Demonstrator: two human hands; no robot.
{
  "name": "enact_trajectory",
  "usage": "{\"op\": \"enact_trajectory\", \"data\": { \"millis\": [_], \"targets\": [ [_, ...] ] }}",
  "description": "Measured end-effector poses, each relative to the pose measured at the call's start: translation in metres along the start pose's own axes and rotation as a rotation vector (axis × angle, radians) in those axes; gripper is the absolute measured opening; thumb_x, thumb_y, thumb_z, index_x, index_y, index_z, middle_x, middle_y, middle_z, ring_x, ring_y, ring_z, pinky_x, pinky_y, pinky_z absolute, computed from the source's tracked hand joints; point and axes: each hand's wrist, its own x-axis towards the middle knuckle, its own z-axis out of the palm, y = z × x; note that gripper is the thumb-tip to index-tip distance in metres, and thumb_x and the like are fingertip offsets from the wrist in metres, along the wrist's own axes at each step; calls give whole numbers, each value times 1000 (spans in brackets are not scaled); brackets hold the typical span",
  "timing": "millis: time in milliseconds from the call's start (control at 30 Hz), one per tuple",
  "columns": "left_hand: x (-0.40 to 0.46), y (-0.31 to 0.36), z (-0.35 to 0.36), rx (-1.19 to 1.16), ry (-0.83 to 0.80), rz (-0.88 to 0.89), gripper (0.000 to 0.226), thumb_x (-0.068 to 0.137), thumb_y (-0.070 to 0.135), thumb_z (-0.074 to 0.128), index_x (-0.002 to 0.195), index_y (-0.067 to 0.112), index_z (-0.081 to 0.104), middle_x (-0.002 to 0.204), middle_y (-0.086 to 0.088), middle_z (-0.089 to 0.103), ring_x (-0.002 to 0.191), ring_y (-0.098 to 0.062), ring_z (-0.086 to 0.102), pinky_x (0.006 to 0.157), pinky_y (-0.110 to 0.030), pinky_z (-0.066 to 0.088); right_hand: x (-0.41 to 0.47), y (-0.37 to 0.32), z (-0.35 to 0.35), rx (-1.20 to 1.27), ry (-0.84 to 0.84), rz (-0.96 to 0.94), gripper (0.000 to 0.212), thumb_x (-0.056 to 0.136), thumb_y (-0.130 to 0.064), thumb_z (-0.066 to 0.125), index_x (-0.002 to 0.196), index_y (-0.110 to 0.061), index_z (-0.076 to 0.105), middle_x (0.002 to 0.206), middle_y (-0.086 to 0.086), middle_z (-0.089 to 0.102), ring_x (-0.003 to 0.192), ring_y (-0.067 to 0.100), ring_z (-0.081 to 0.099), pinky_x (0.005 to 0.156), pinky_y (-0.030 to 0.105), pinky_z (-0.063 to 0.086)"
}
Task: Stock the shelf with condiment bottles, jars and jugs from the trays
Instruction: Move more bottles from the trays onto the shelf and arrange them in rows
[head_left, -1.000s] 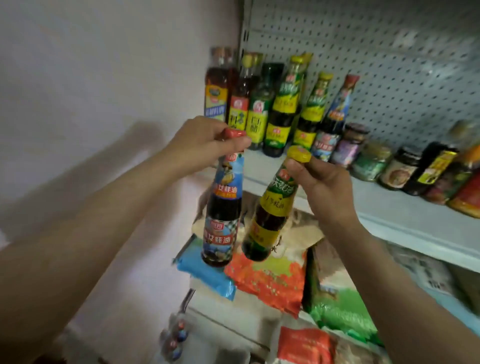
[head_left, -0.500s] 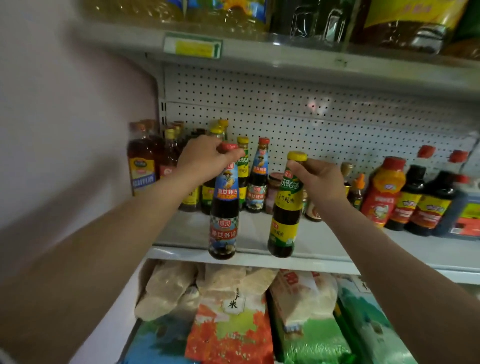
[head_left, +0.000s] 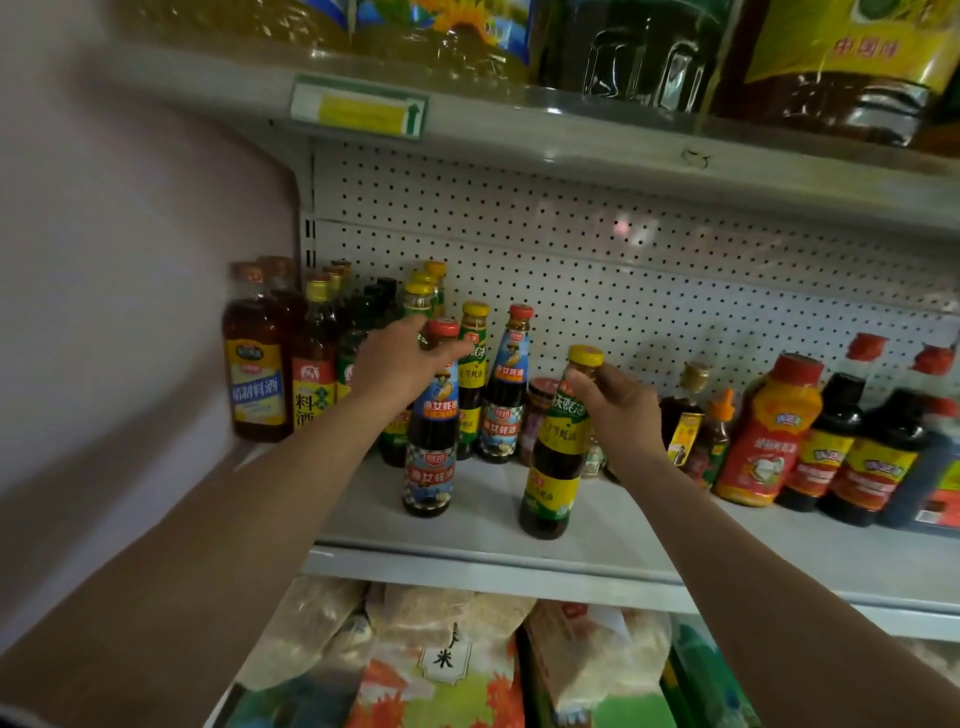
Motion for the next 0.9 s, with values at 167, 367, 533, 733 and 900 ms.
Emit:
{"op": "enact_trajectory", "data": {
  "millis": [167, 367, 533, 733, 900],
  "targets": [
    [-15, -12, 13, -173, -79, -68, 68, 80, 55, 74, 136, 23, 51, 132, 2, 60, 116, -17, 58, 89, -33, 50, -15, 37, -1, 58, -101, 46, 18, 84, -38, 76, 101, -36, 71, 99, -10, 76, 97, 10, 71, 87, 39, 57],
    [-46, -47, 30, -252, -243, -190, 74, 76, 31, 84, 139, 28, 46, 126, 7, 61, 115, -15, 58, 97, -37, 48, -33, 70, -7, 105, -229, 164, 43, 83, -16, 80, 122, -24, 64, 108, -12, 73, 100, 0, 67, 79, 18, 52],
    [-51, -67, 41, -278, -357, -263, 94, 70, 13, 88, 147, 27, 34, 136, 2, 56, 124, -20, 53, 106, -47, 45, -43, 92, -11, -29, -358, 223, 58, 80, -7, 81, 132, -17, 57, 119, -2, 69, 109, 14, 64, 91, 32, 54],
    [-47, -66, 65, -286, -317, -263, 79, 63, 24, 93, 131, 20, 52, 125, 3, 66, 115, -19, 62, 102, -49, 49, -47, 100, -7, -64, -358, 228, 55, 81, -15, 82, 130, -16, 58, 114, -3, 69, 102, 5, 63, 81, 20, 48],
    [-46, -43, 105, -301, -279, -229, 87, 61, 27, 94, 132, 21, 45, 132, 2, 61, 118, -19, 59, 103, -48, 48, -47, 106, -8, -125, -346, 200, 54, 81, -21, 82, 130, -19, 58, 110, -7, 69, 104, 13, 64, 86, 27, 50]
  ]
}}
